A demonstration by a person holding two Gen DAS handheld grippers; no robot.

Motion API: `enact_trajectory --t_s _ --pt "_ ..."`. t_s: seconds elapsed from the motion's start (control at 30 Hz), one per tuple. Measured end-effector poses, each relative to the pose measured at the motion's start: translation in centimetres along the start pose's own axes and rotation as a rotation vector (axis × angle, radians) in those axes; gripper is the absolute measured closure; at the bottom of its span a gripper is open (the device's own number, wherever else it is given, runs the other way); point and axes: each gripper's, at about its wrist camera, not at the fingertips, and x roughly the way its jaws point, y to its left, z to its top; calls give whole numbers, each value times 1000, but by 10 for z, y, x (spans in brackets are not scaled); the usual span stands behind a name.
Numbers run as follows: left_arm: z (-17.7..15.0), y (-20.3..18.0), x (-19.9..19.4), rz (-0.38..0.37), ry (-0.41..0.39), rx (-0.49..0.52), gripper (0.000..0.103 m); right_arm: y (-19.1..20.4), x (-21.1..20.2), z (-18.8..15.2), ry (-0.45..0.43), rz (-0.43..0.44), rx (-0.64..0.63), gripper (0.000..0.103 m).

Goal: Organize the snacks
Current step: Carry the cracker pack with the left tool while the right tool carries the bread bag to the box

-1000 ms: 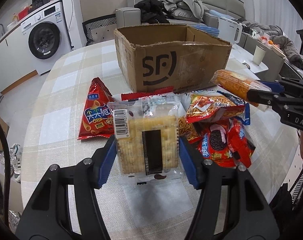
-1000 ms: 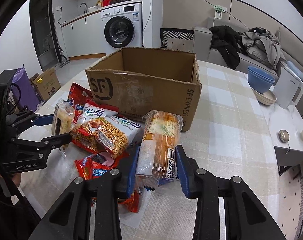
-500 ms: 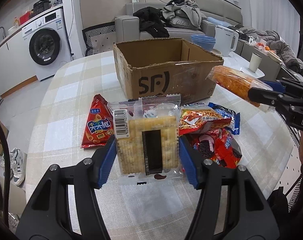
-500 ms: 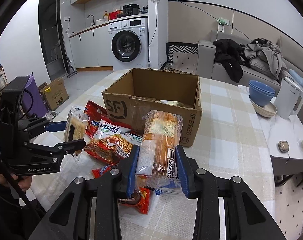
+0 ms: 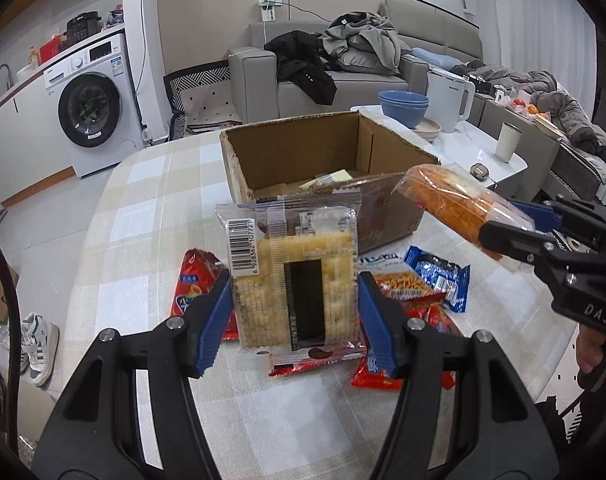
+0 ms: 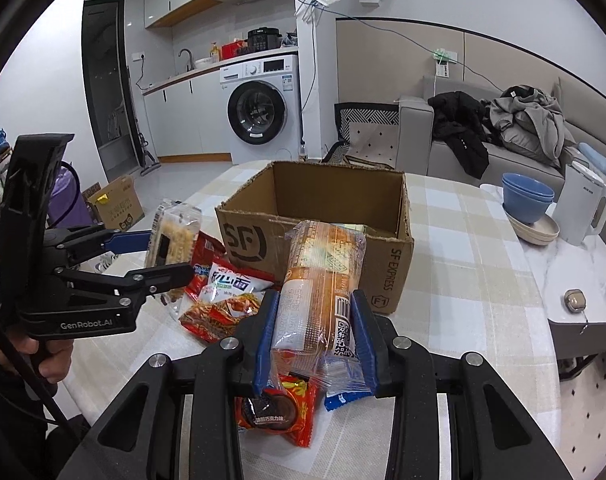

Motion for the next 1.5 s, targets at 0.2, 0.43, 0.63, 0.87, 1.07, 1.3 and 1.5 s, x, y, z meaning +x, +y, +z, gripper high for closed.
enact_trajectory --t_s 0.2,0.43,0.63,0.87,1.07,1.3,1.5 --pt "22 -3 -6 -6 -18 -11 45 -2 -4 6 -37 6 25 67" --pt "50 -6 -2 -3 -33 -20 45 -12 -6 17 -85 25 75 67" --pt "70 -5 10 12 -36 -32 45 -19 1 31 -98 31 110 67" --pt "86 -5 26 30 -35 -39 45 -28 10 48 -102 37 136 67" --pt "100 -1 40 43 -38 -58 45 -33 23 58 -94 32 130 67" --pt "111 -1 56 54 -35 -58 45 -36 39 61 -68 36 128 67" --pt "120 -7 72 78 -27 -49 45 -37 52 62 -38 21 120 67"
